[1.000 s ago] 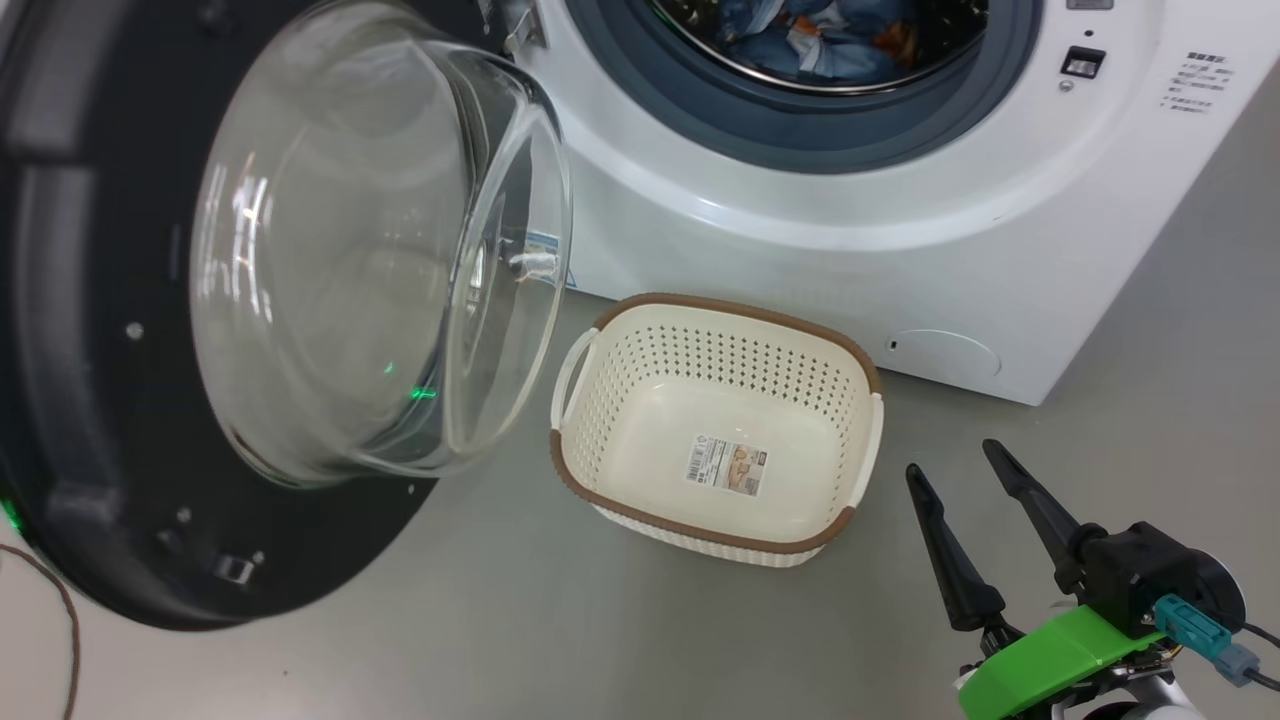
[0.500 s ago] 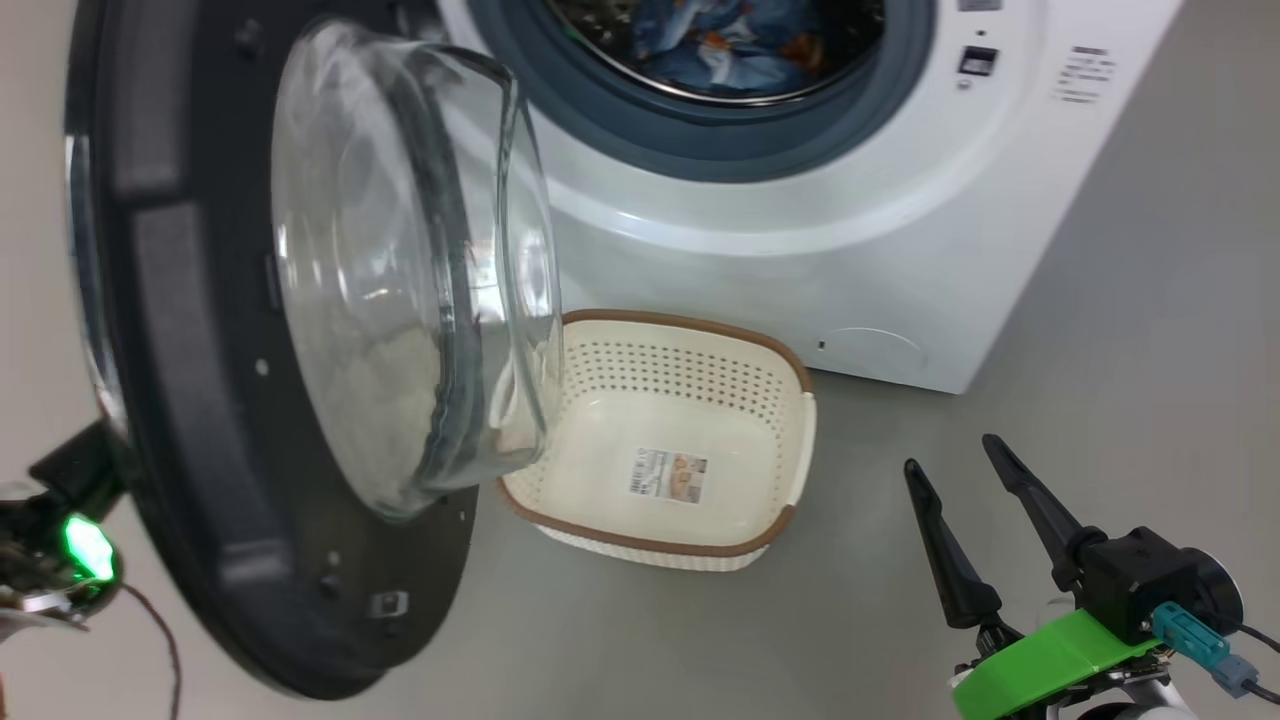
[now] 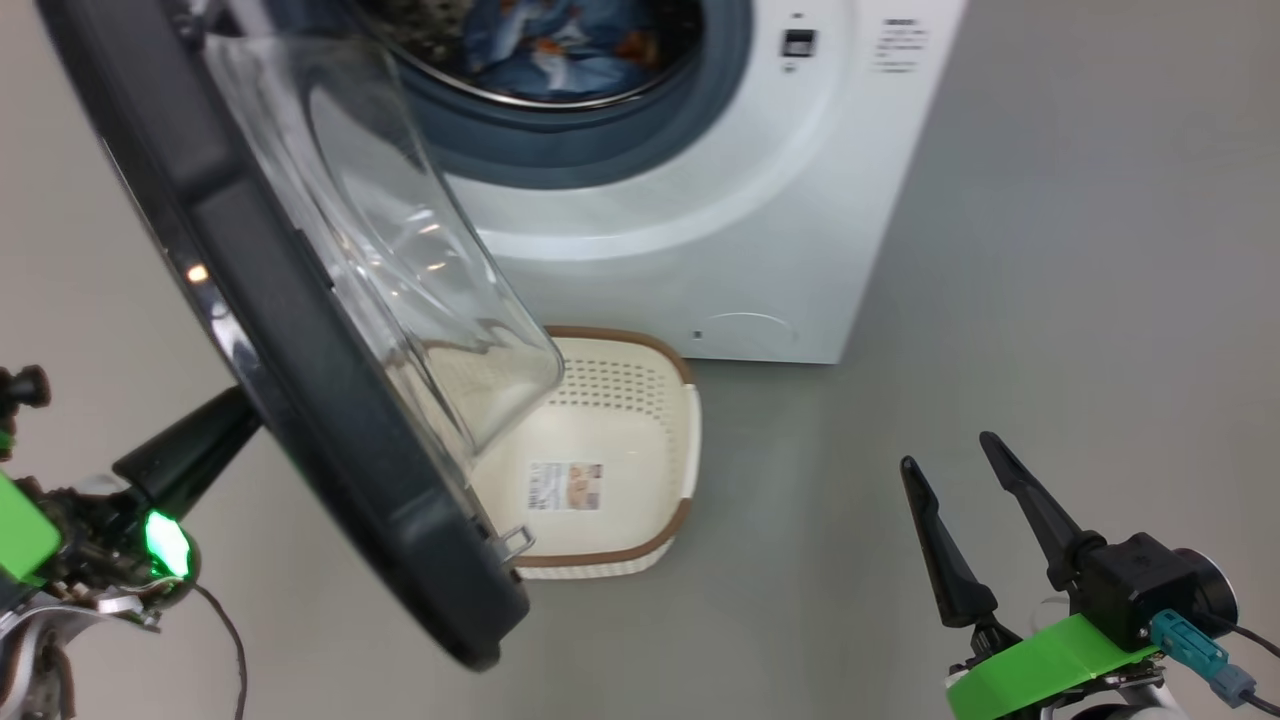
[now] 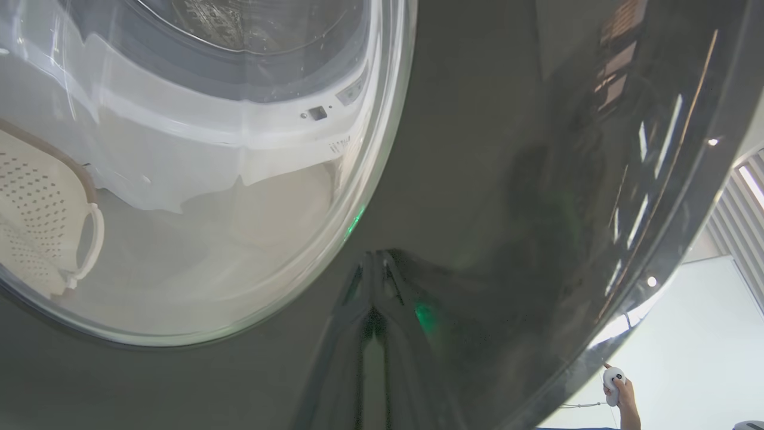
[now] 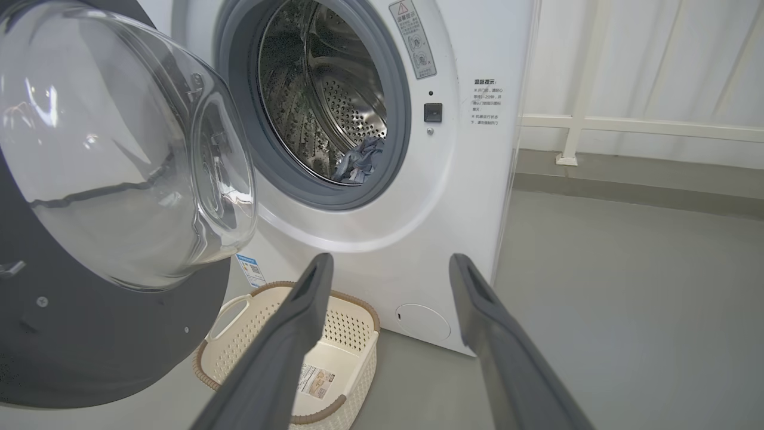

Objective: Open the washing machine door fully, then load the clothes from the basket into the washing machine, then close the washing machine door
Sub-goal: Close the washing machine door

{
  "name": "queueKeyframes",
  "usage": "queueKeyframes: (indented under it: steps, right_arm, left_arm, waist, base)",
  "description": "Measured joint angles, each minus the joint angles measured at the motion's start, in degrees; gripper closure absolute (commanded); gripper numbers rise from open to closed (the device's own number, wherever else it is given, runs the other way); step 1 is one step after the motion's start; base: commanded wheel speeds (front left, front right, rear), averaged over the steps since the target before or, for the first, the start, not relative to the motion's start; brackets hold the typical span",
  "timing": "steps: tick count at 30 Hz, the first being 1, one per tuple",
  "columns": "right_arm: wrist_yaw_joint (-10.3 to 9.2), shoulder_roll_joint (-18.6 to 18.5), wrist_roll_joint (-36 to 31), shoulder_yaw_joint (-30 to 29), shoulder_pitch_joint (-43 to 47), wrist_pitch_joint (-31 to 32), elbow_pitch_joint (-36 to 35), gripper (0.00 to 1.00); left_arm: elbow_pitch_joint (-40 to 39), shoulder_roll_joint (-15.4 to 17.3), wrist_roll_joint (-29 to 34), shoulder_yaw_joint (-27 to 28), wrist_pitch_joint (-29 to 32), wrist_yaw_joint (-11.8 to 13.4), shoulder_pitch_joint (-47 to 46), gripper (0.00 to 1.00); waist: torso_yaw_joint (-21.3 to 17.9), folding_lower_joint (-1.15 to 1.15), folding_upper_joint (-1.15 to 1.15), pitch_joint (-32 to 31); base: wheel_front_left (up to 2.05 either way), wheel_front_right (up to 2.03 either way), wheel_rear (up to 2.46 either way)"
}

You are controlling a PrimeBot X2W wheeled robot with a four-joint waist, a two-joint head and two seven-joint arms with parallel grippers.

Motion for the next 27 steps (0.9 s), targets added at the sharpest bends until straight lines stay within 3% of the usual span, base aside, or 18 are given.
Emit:
queueKeyframes:
  steps: [13,27]
  right_arm:
    - [0.00,0.3,1.2,0.2,-0.4,-2.1,2.0,0.00]
    - [0.00,0.3,4.1,1.8,-2.7,-4.9,5.8,0.00]
  left_arm:
    - [2.5,-4.1,2.1,-2.0,-3.8,0.6,-3.9,1.00]
    - [16.2,-7.1,5.7,-2.0,-8.9,-1.6,-15.1,1.00]
  waist:
    - [-9.9,0.00,0.00,0.5]
    - [-18.6,0.00,0.00,2.2]
  base:
    - [0.00,0.00,0.00]
    - [0.00,0.00,0.00]
